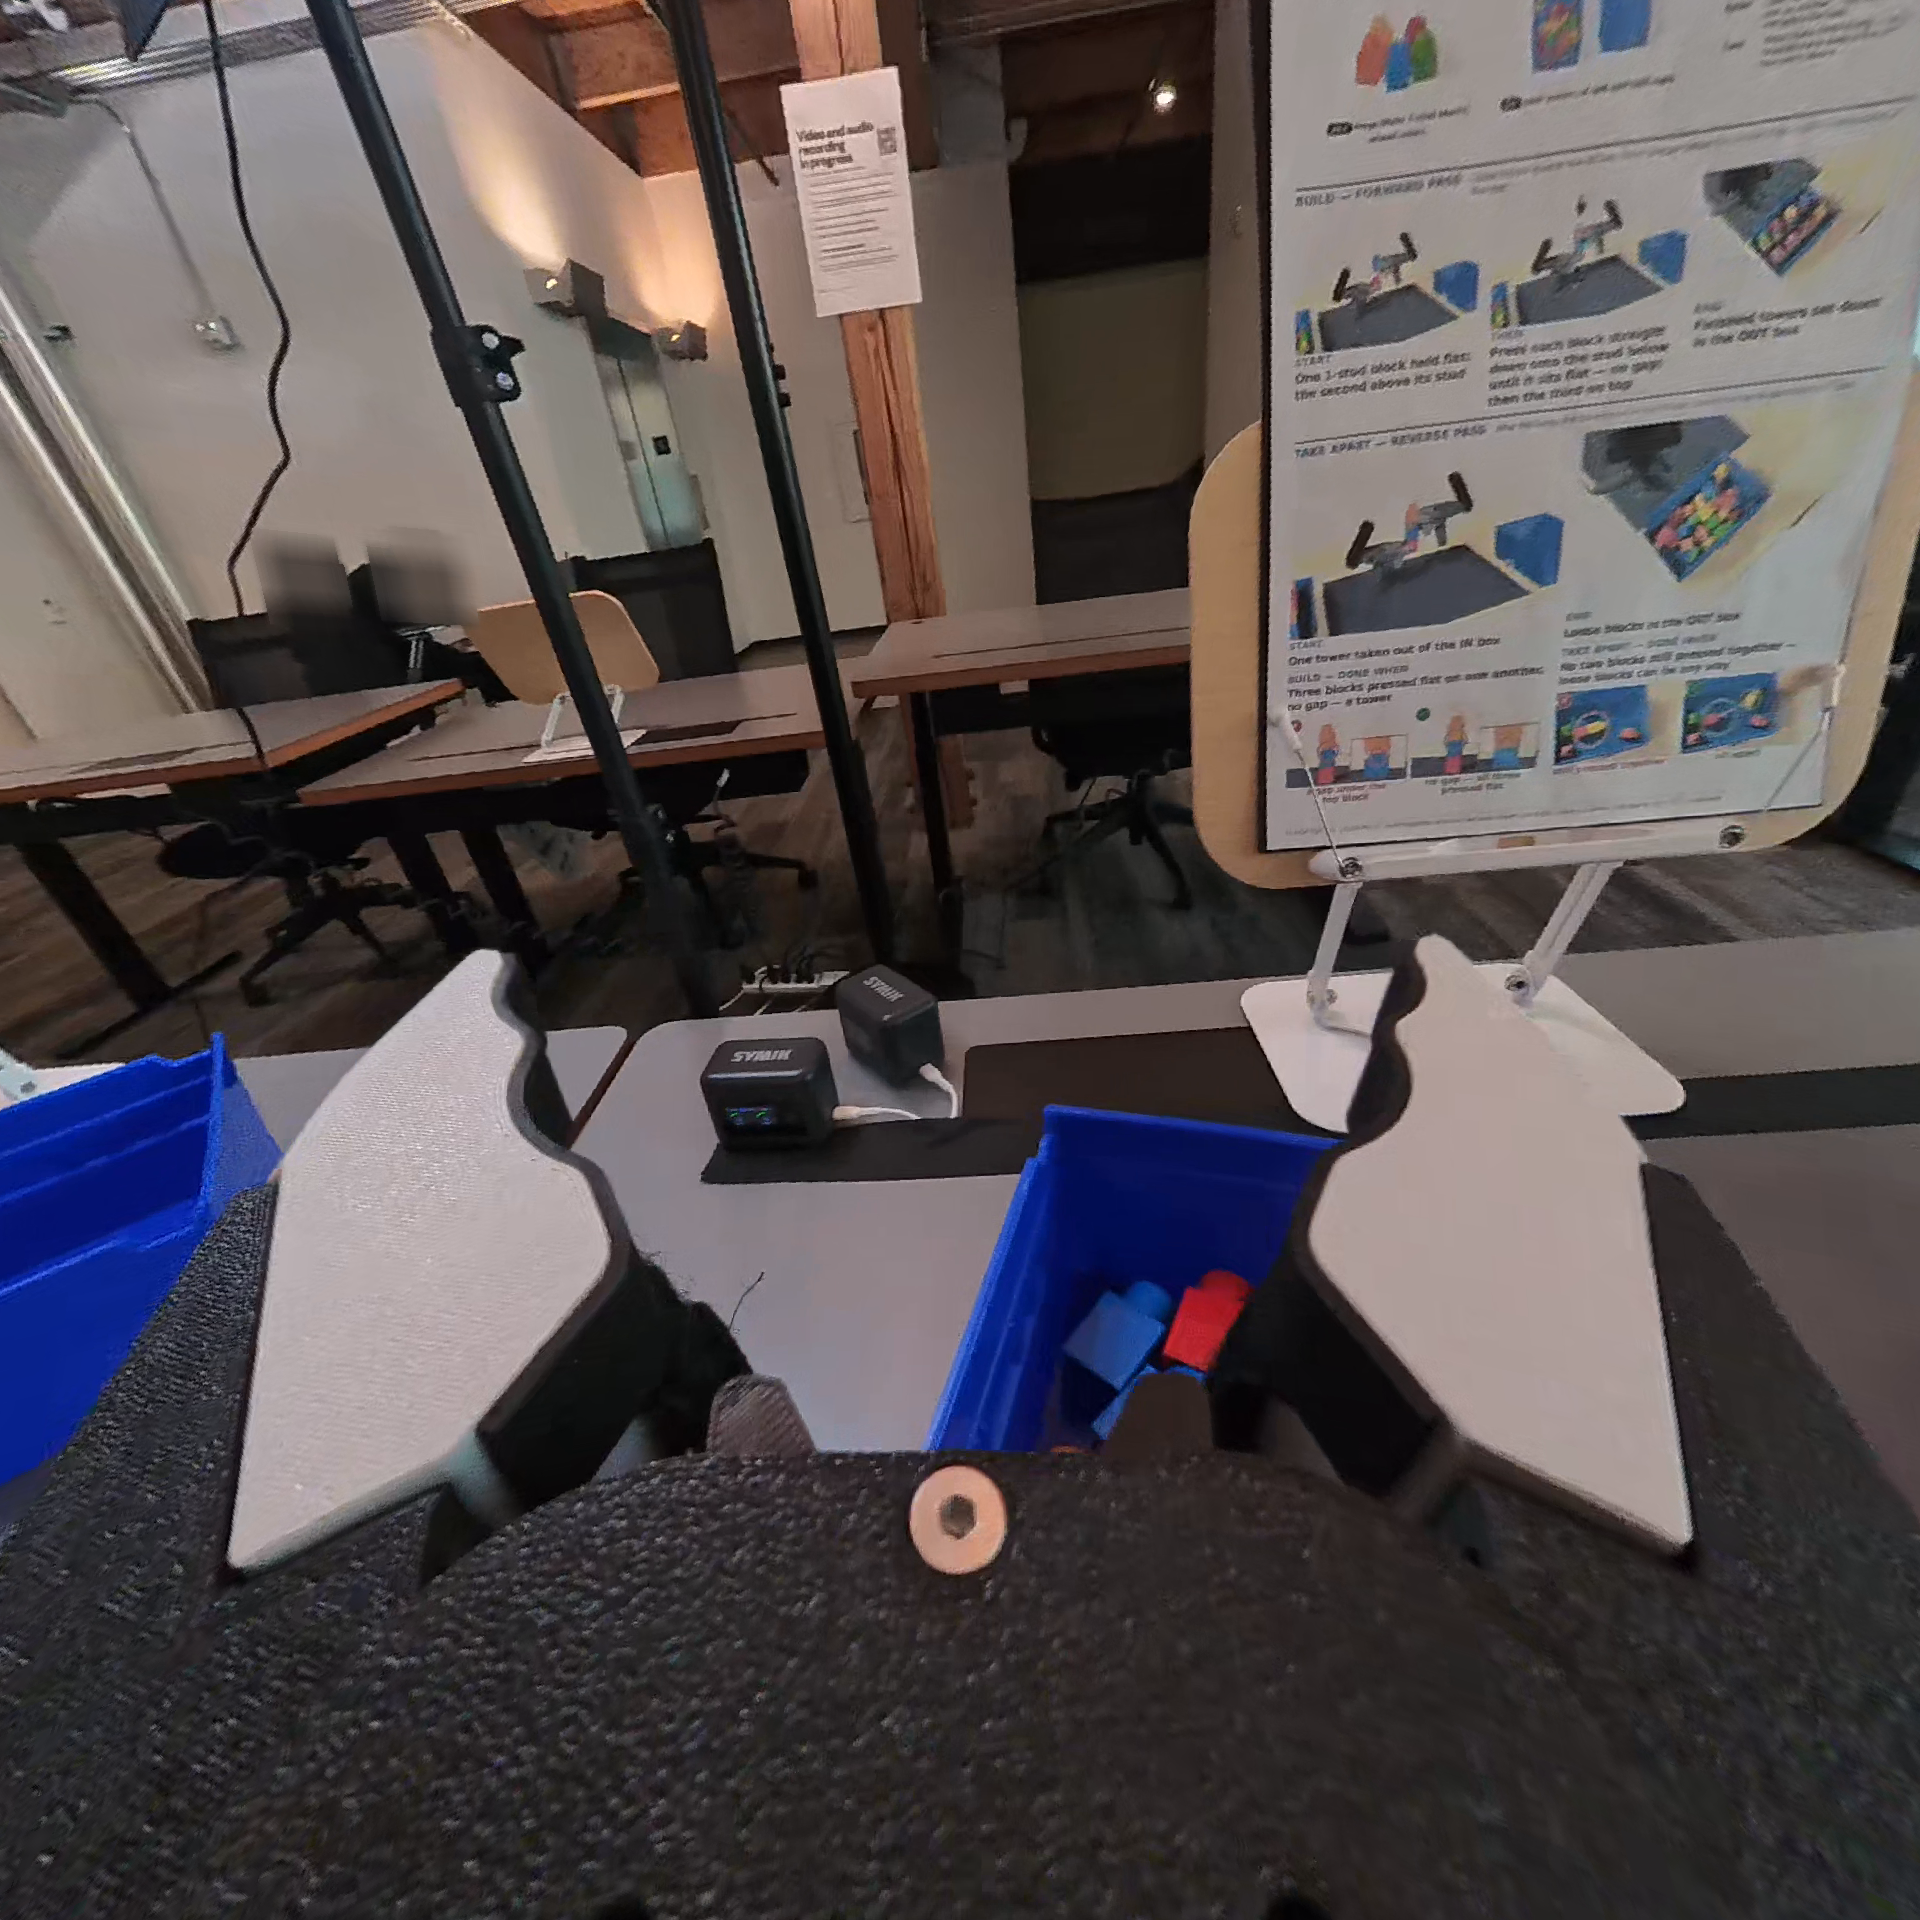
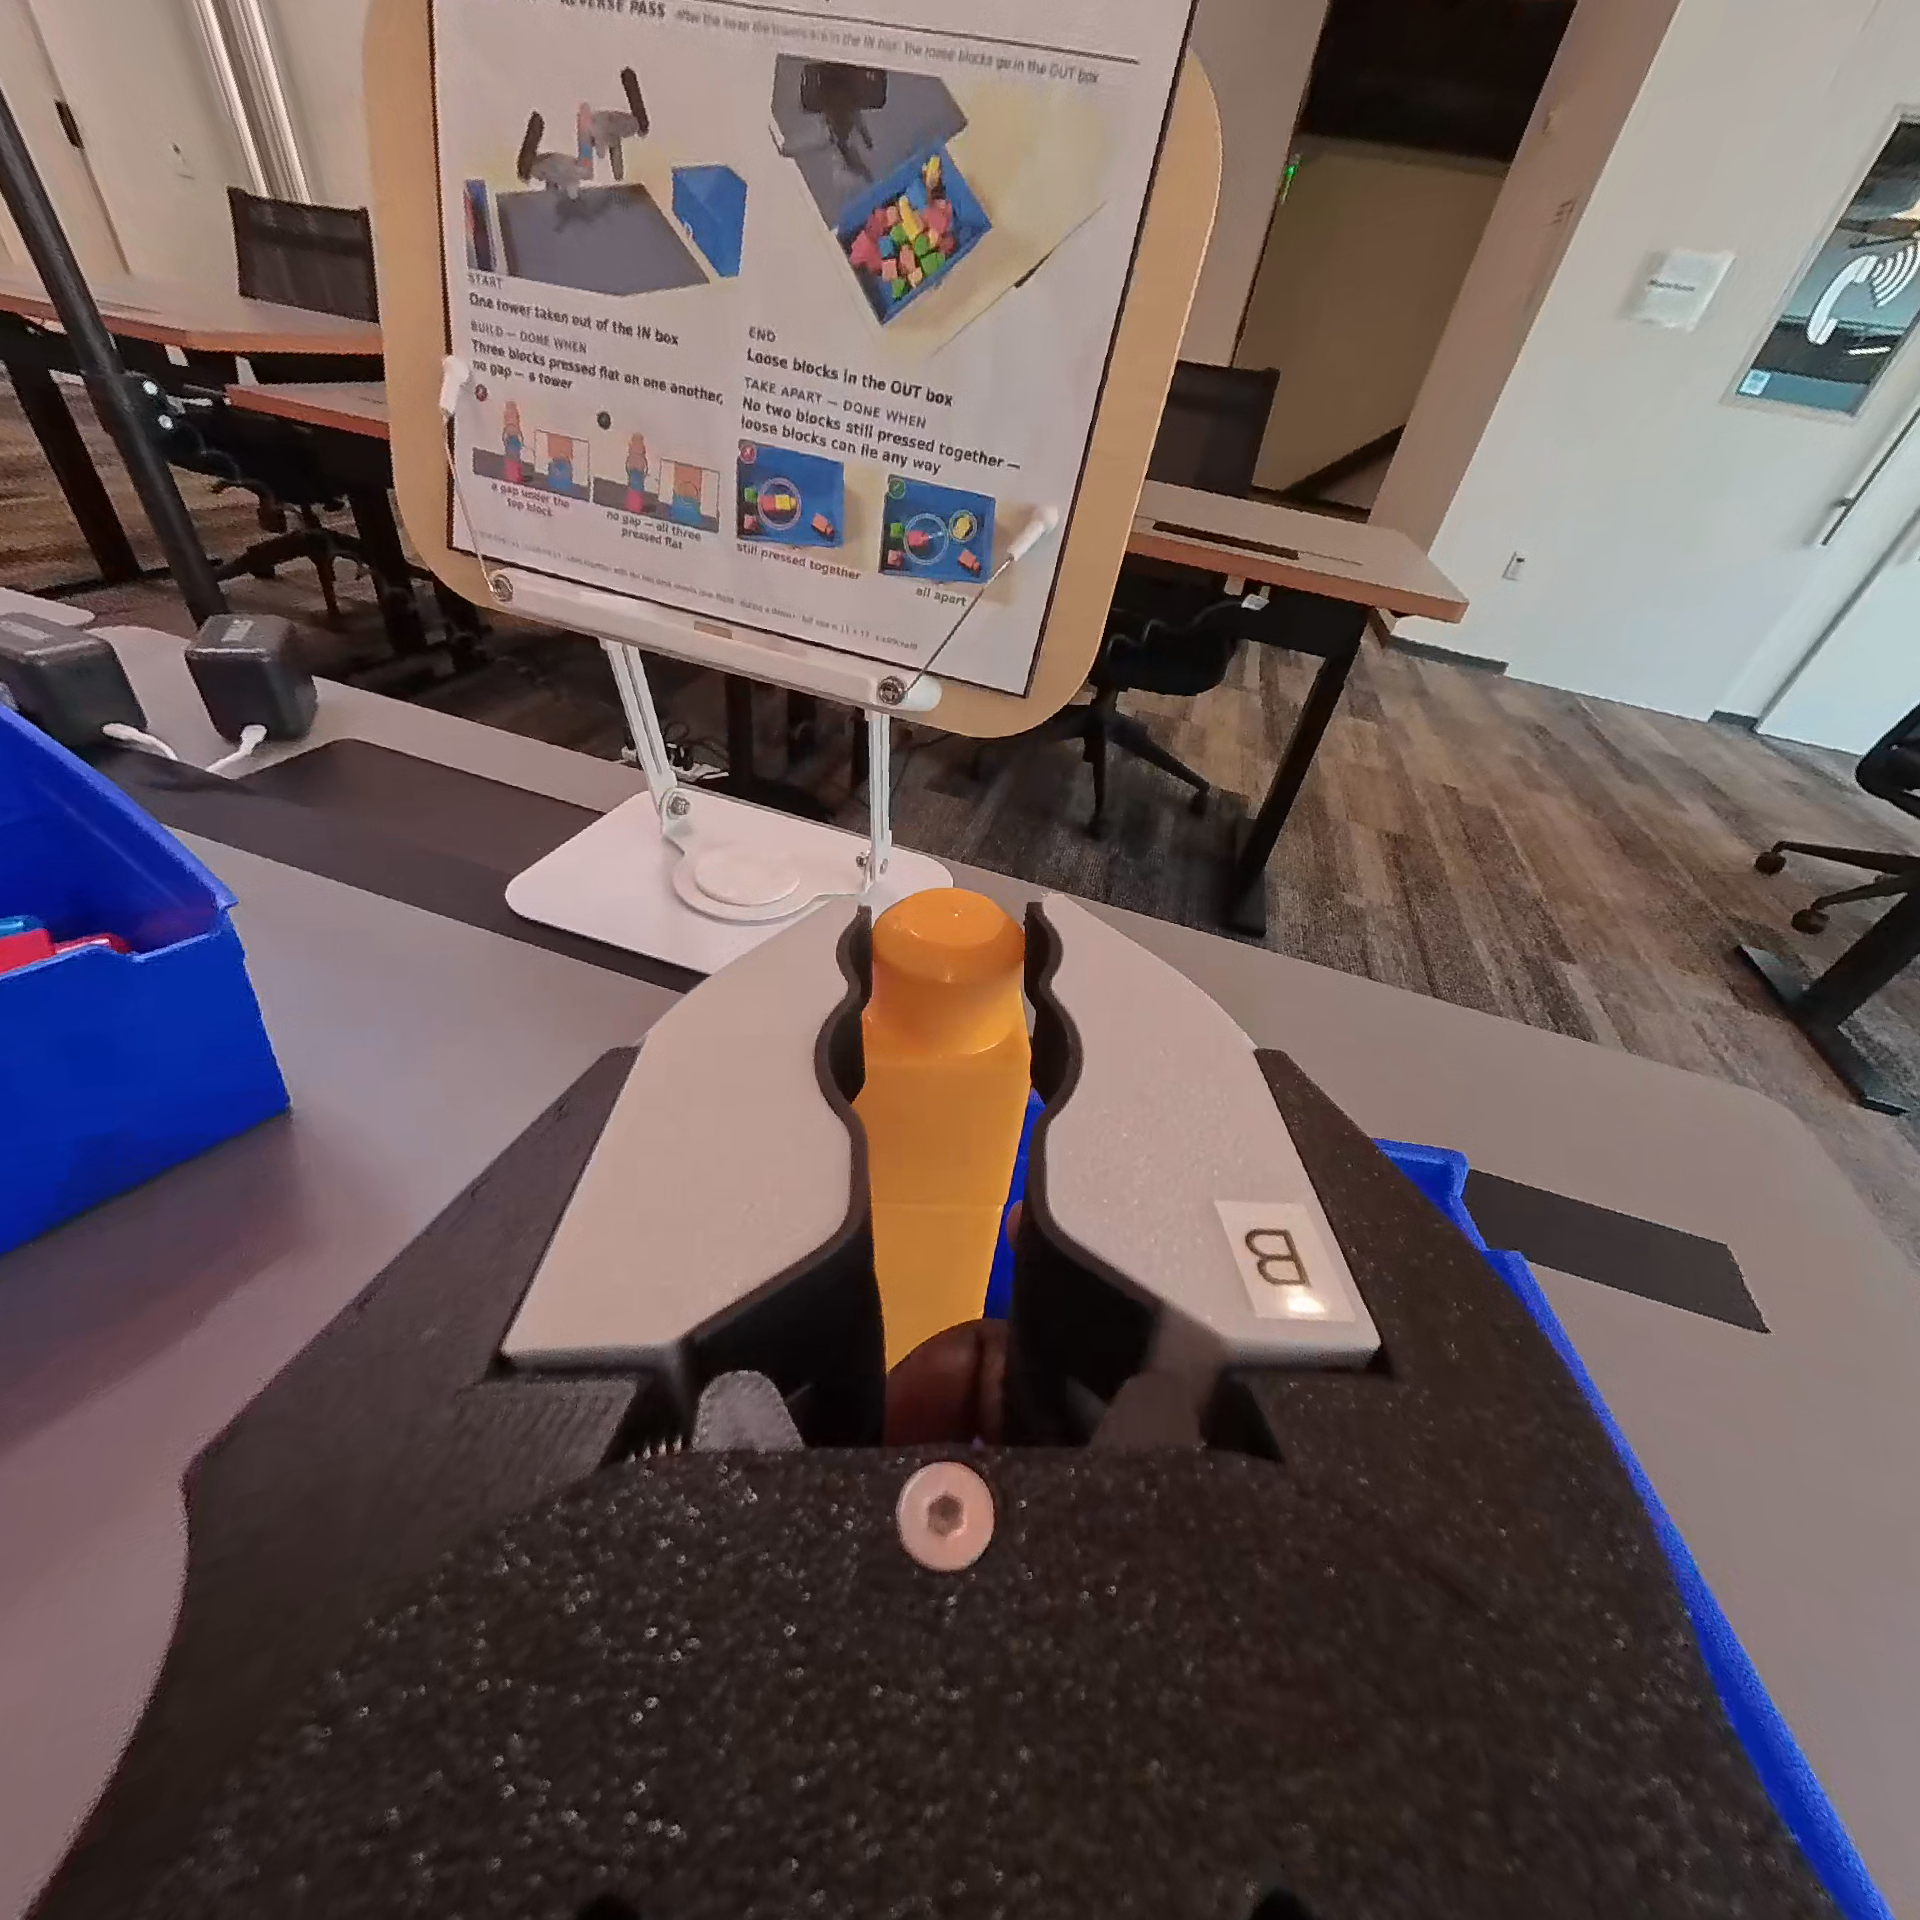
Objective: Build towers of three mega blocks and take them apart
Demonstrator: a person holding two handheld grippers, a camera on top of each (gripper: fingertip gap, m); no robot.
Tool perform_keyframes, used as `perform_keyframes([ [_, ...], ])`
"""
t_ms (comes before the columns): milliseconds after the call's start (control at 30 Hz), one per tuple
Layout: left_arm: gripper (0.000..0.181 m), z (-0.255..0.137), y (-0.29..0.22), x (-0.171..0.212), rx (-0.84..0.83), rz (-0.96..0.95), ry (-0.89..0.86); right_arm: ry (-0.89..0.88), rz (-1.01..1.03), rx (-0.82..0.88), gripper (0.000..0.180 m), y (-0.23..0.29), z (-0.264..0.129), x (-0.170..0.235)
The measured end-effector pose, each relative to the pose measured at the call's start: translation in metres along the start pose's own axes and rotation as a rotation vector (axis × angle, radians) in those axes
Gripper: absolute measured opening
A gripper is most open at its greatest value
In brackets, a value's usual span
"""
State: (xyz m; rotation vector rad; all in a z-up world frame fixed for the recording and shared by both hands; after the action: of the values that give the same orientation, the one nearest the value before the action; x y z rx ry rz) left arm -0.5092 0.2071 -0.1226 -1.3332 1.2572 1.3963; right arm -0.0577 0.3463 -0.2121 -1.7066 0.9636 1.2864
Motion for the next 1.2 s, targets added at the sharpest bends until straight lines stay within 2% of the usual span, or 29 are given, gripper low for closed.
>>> perform_keyframes([
  [167, 0.143, -0.001, 0.003, 0.003, -0.011, 0.031, 0.022, 0.036, 0.017, -0.016, 0.028, 0.005, 0.007, 0.011],
  [333, 0.143, -0.003, 0.001, 0.001, 0.017, 0.023, 0.015, 0.073, 0.012, 0.056, 0.028, 0.005, 0.017, 0.024],
  [667, 0.14, -0.007, -0.003, -0.001, 0.07, 0.029, 0.004, 0.101, 0.052, 0.096, 0.028, 0.017, 0.043, 0.05],
  [1000, 0.139, -0.003, -0.003, 0.004, 0.082, 0.03, 0.026, 0.161, 0.12, 0.108, 0.028, 0.011, 0.043, 0.057],
  [1033, 0.139, -0.003, -0.003, 0.004, 0.08, 0.036, 0.029, 0.182, 0.125, 0.1, 0.029, 0.013, 0.044, 0.059],
  [1100, 0.14, -0.003, -0.005, 0.004, 0.08, 0.041, 0.032, 0.225, 0.128, 0.086, 0.044, 0.014, 0.046, 0.064],
  [1200, 0.141, -0.002, -0.007, 0.003, 0.084, 0.043, 0.031, 0.204, 0.11, 0.1, 0.06, 0.014, 0.045, 0.06],
])
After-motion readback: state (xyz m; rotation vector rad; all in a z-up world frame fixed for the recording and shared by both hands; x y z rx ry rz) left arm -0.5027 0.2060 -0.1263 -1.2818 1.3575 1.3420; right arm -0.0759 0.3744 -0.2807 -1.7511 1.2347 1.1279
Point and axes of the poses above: each gripper's, where its closed fingertips meet, z out along the fingers, x out of its underside, y = z × x across the jaws, the point moved 5 cm from there along -z, back along the fingers, and after that the axes turned 6 degrees about y, right-handed, at the moved point
